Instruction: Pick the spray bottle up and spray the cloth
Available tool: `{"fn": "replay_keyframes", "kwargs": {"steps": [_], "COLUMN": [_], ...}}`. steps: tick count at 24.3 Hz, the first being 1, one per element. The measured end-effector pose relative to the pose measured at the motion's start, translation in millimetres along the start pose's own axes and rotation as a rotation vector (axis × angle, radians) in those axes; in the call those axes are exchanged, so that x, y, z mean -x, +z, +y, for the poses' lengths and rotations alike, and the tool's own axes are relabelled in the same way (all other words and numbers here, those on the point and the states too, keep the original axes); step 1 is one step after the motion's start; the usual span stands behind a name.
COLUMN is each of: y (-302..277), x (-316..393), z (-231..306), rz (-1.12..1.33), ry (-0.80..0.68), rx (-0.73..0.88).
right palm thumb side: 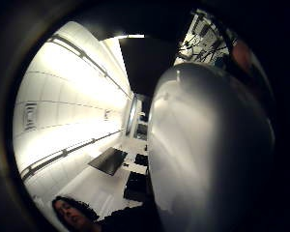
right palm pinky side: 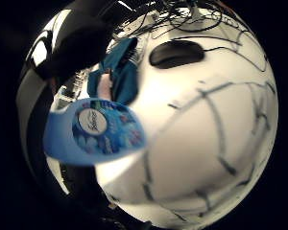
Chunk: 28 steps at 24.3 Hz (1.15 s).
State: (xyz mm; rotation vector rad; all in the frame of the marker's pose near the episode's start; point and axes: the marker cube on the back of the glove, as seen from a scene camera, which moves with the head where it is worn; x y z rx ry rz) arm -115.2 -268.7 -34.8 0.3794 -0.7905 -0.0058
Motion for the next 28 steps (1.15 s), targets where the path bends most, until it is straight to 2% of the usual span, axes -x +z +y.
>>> {"fn": "replay_keyframes", "kwargs": {"steps": [6, 11, 20, 28], "y": [-74, -105, -118, -118], "x": [-14, -15, -4, 9], "z": [60, 117, 180, 206], "rz": [0.546, 0.815, 0.907, 0.921], "ry": [0.085, 0.116, 0.065, 0.030], "rx": [0.125, 0.232, 0.256, 0.282]}}
